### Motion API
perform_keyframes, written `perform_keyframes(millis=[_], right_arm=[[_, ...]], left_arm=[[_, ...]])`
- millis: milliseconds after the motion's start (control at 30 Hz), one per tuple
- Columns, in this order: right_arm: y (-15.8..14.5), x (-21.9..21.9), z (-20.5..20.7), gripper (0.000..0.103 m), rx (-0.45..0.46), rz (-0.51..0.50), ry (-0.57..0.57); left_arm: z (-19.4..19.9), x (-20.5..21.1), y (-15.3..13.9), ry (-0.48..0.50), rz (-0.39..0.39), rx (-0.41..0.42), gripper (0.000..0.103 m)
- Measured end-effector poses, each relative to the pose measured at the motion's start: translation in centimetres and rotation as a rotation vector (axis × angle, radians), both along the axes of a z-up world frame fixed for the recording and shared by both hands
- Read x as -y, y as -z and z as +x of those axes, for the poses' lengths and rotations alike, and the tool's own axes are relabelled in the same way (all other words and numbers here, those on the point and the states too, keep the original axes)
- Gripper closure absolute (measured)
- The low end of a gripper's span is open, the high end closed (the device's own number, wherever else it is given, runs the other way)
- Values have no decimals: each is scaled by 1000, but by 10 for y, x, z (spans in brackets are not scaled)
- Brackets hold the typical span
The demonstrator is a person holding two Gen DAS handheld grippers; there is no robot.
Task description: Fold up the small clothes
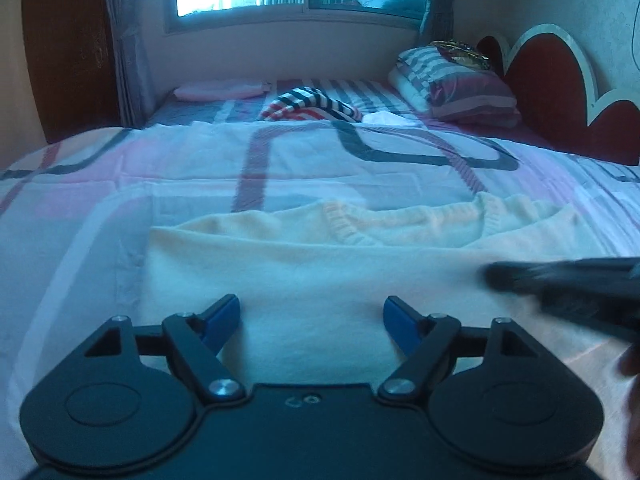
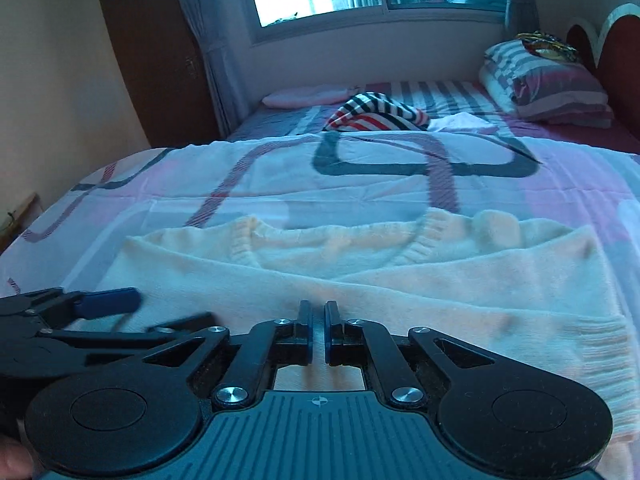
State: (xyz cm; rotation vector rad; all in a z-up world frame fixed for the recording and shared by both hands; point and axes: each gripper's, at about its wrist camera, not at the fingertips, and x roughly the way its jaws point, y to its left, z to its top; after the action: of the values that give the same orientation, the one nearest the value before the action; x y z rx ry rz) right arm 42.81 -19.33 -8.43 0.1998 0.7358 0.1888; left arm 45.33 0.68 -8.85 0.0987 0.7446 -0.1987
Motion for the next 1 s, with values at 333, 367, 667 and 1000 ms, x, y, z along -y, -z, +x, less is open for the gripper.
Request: perform_keyframes(millis=[333, 367, 667, 1000], right_arm=[[-8, 116, -33, 101, -25, -64, 240], [-13, 114, -37, 101, -12, -51, 226], [-1, 110, -60, 101, -39, -42, 172], [-10, 132, -61, 72, 30, -56, 134]], left_arm=[[-14, -33, -14, -57, -31, -5, 22], [-20, -25, -16, -42, -28, 7, 22], [-40, 12, -3, -3, 83, -3, 20], [-50, 15, -6, -73, 110, -2, 20]])
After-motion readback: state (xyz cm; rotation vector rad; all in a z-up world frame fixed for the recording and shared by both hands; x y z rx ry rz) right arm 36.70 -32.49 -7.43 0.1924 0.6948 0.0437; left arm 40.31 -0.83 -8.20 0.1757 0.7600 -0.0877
